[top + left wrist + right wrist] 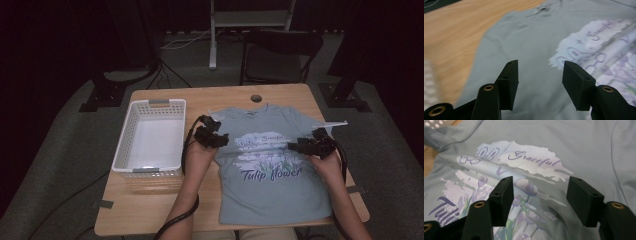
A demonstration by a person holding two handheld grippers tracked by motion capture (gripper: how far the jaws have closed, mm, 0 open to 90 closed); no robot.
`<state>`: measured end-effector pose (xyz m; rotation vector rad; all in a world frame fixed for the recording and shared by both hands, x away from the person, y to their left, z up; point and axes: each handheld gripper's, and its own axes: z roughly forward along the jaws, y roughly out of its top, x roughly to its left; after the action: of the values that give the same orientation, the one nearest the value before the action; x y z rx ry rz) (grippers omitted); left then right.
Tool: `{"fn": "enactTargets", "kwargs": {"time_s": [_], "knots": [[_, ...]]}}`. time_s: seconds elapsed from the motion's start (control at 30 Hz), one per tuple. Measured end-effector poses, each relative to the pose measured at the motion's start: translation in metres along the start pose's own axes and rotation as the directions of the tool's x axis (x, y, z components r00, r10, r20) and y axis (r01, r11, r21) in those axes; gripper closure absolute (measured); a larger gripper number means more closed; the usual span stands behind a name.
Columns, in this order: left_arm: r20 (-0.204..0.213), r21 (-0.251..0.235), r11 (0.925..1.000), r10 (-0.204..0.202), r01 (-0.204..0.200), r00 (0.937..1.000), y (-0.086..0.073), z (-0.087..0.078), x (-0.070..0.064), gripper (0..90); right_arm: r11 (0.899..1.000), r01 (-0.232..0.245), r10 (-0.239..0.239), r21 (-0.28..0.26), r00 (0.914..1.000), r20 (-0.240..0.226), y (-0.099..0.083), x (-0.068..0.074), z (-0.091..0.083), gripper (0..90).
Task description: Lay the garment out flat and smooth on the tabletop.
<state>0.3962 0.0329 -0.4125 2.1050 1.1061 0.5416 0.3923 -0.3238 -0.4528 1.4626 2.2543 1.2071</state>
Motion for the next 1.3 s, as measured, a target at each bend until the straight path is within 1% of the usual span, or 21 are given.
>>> {"fn": "enactTargets", "kwargs": {"time_s": [0.03, 0.1, 0.13, 0.17, 0.2, 0.23, 0.3, 0.37, 0.4, 0.43, 0.5, 0.53, 0.57, 0.63, 0.7, 0.8, 1.0, 1.07, 1.13, 1.23, 1.3], "knots": [[0.021, -0.005, 0.9999, -0.016, 0.016, 0.9996, -0.001, 0.01, -0.009, 47.9, 1.0, 0.002, -0.002, -0.006, 0.9999, 0.011, 0.001, 0.001, 0.0, 35.6], [0.016, -0.005, 1.0, -0.004, 0.004, 0.9999, -0.002, 0.02, -0.018, 47.9, 1.0, 0.016, -0.015, -0.011, 0.999, 0.043, 0.005, 0.004, 0.003, 34.9], [0.018, -0.009, 0.9999, -0.009, 0.009, 0.9998, -0.002, 0.026, -0.021, 47.9, 1.0, 0.022, -0.021, -0.013, 0.9982, 0.056, 0.007, 0.005, 0.006, 35.0], [0.018, -0.009, 0.9999, -0.009, 0.009, 0.9998, -0.002, 0.026, -0.021, 47.9, 1.0, 0.022, -0.021, -0.013, 0.9982, 0.056, 0.007, 0.005, 0.006, 35.0], [0.018, 0.001, 0.9999, -0.016, 0.016, 0.9997, -0.001, 0.032, -0.023, 47.9, 0.999, 0.034, -0.034, 0.0, 0.9953, 0.091, 0.012, 0.007, 0.013, 34.9], [-0.001, 0.027, 0.9996, -0.012, 0.012, 0.9999, -0.003, 0.045, -0.024, 47.9, 0.999, 0.049, -0.051, 0.018, 0.9921, 0.115, 0.015, 0.007, 0.018, 35.0], [-0.022, 0.062, 0.998, -0.013, 0.015, 0.9997, -0.006, 0.056, -0.02, 47.9, 0.995, 0.079, -0.087, 0.06, 0.9843, 0.154, 0.02, 0.009, 0.027, 35.0], [-0.042, 0.087, 0.996, -0.019, 0.022, 0.9989, -0.011, 0.065, -0.015, 47.9, 0.99, 0.102, -0.12, 0.098, 0.9721, 0.201, 0.022, 0.009, 0.035, 35.0], [-0.047, 0.096, 0.9949, -0.026, 0.031, 0.9985, -0.014, 0.069, -0.013, 47.9, 0.988, 0.108, -0.131, 0.115, 0.9668, 0.22, 0.022, 0.008, 0.039, 35.0], [-0.042, 0.108, 0.9934, -0.032, 0.036, 0.9986, -0.017, 0.072, -0.011, 47.9, 0.985, 0.107, -0.137, 0.134, 0.9629, 0.233, 0.022, 0.006, 0.042, 35.0], [-0.038, 0.087, 0.9949, -0.048, 0.051, 0.9981, -0.02, 0.073, -0.009, 47.6, 0.982, 0.105, -0.143, 0.16, 0.9579, 0.249, 0.021, 0.003, 0.049, 35.4], [-0.038, 0.087, 0.9949, -0.048, 0.051, 0.9981, -0.02, 0.073, -0.009, 47.6, 0.982, 0.105, -0.143, 0.16, 0.9579, 0.249, 0.021, 0.003, 0.049, 35.4], [-0.043, 0.083, 0.9951, -0.051, 0.054, 0.9978, -0.02, 0.074, -0.009, 47.7, 0.981, 0.093, -0.135, 0.172, 0.9579, 0.253, 0.019, 0.0, 0.054, 35.1], [-0.055, 0.066, 0.9965, -0.047, 0.05, 0.9974, -0.019, 0.076, -0.012, 47.7, 0.983, 0.082, -0.123, 0.164, 0.9588, 0.256, 0.019, -0.003, 0.054, 35.3], [-0.065, 0.067, 0.9967, -0.04, 0.045, 0.9971, -0.017, 0.079, -0.013, 47.6, 0.983, 0.079, -0.12, 0.163, 0.9588, 0.258, 0.02, -0.004, 0.054, 35.3], [-0.065, 0.071, 0.9969, -0.029, 0.033, 0.9975, -0.012, 0.083, -0.014, 47.6, 0.984, 0.068, -0.109, 0.162, 0.9583, 0.264, 0.021, -0.007, 0.054, 35.5], [-0.057, 0.074, 0.9958, -0.051, 0.055, 0.9971, -0.001, 0.094, -0.013, 47.6, 0.986, 0.038, -0.084, 0.163, 0.9542, 0.287, 0.028, -0.019, 0.056, 35.5], [-0.058, 0.071, 0.996, -0.051, 0.055, 0.997, 0.0, 0.096, -0.013, 47.6, 0.986, 0.028, -0.075, 0.164, 0.953, 0.294, 0.031, -0.022, 0.057, 35.5], [-0.061, 0.072, 0.9959, -0.05, 0.054, 0.9969, 0.002, 0.098, -0.012, 47.6, 0.986, 0.025, -0.074, 0.165, 0.9525, 0.295, 0.032, -0.023, 0.058, 35.4], [-0.066, 0.062, 0.995, -0.074, 0.078, 0.995, 0.006, 0.104, -0.011, 46.3, 0.987, 0.02, -0.068, 0.162, 0.9519, 0.299, 0.036, -0.028, 0.061, 34.7], [-0.067, 0.065, 0.9949, -0.073, 0.078, 0.995, 0.009, 0.107, -0.011, 46.3, 0.986, 0.014, -0.064, 0.164, 0.9518, 0.3, 0.04, -0.03, 0.063, 34.2]]}}
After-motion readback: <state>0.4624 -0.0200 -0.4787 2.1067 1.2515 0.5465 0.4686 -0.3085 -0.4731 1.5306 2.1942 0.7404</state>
